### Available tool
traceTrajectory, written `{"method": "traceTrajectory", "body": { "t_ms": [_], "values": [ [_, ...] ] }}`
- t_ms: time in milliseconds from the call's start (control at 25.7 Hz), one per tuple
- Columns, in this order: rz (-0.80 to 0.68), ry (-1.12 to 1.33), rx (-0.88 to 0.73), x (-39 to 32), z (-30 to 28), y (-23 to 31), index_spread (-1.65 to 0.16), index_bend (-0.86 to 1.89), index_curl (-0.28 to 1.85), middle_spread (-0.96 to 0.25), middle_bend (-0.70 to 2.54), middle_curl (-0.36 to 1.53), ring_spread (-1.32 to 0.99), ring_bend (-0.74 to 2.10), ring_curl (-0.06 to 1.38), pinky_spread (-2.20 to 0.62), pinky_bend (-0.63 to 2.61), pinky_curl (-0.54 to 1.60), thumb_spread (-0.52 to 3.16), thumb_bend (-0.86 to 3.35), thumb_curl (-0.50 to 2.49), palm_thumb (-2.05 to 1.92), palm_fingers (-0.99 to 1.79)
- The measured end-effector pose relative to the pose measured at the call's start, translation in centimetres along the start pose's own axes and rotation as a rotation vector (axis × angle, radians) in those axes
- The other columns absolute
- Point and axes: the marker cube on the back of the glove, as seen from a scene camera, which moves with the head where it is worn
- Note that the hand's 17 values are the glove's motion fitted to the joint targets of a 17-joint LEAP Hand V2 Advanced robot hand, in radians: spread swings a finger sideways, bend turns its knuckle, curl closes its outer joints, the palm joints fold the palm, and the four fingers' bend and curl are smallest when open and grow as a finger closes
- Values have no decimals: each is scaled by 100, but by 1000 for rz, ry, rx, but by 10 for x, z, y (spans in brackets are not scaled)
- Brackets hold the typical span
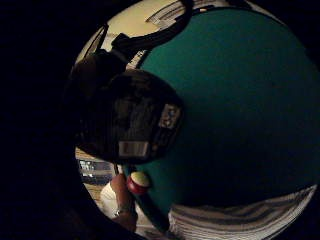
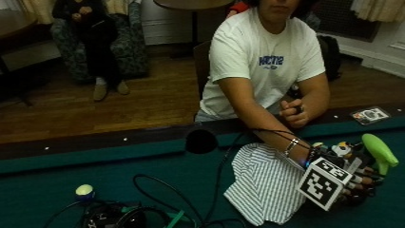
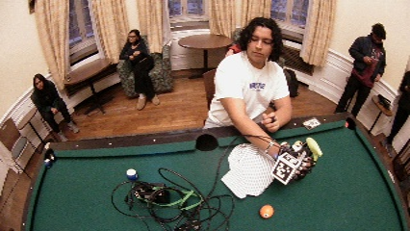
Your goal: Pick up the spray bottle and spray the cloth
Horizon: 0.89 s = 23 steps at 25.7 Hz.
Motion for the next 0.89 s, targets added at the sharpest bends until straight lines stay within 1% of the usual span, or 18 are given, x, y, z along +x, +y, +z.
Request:
{"method": "traceTrajectory", "body": {
  "t_ms": [117, 350, 428, 545, 700, 895],
  "values": [
    [33, -27, -14, 6, -3, 1, -33, 24, 54, -15, 32, 41, -15, 39, 35, 9, 28, 35, 89, -5, 59, 59, 76],
    [96, -62, -51, 13, -5, 1, -35, 25, 51, -14, 28, 40, -13, 31, 33, 15, 18, 32, 92, -4, 53, 57, 78],
    [111, -33, -65, 13, -12, 8, -35, 22, 49, -14, 26, 39, -12, 29, 33, 17, 18, 32, 92, -6, 51, 54, 74],
    [116, 76, -81, 10, -33, 30, -35, 21, 49, -14, 22, 39, -11, 26, 33, 19, 18, 32, 91, -6, 48, 49, 69],
    [108, 215, -128, -5, -62, 78, -37, 19, 47, -14, 16, 37, -10, 23, 32, 21, 19, 33, 90, -6, 45, 44, 61],
    [37, 400, -117, -13, -86, 129, -39, 16, 44, -14, 16, 35, -10, 19, 31, 22, 19, 33, 90, -6, 42, 39, 53]
  ]
}}
